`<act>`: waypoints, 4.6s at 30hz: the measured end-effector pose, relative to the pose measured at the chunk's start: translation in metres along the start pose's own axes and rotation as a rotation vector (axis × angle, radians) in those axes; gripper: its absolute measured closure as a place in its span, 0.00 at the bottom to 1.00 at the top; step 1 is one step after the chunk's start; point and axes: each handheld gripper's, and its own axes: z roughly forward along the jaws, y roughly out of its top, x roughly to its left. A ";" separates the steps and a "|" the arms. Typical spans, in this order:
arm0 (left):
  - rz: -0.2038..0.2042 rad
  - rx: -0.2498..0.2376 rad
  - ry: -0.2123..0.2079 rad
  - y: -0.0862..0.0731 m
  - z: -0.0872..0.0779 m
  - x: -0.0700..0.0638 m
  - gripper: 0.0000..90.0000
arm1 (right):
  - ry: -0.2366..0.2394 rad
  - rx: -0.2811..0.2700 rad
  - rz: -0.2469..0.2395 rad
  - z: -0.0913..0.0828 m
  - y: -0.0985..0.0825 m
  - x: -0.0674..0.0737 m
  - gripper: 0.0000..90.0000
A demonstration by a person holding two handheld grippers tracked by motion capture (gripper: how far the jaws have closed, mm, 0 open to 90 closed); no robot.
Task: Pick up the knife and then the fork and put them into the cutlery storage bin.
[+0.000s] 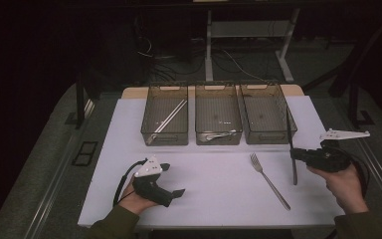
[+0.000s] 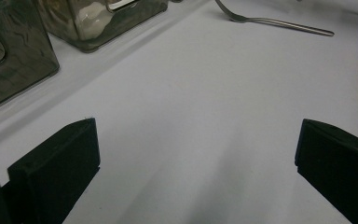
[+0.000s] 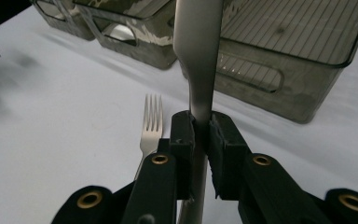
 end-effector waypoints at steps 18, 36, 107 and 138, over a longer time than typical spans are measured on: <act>-0.015 -0.011 -0.004 0.000 0.000 0.001 0.00 | -0.035 -0.069 -0.055 0.005 0.033 0.001 0.89; -0.013 -0.022 -0.003 -0.001 0.000 0.001 0.00 | -0.072 -0.088 -0.098 0.011 0.076 -0.002 0.89; -0.003 -0.034 -0.026 0.000 0.000 0.000 0.00 | -0.274 0.262 -0.113 0.124 0.111 -0.064 0.77; 0.001 -0.028 -0.018 0.000 0.001 -0.001 0.00 | -0.014 -0.027 -0.067 0.047 0.088 -0.009 0.45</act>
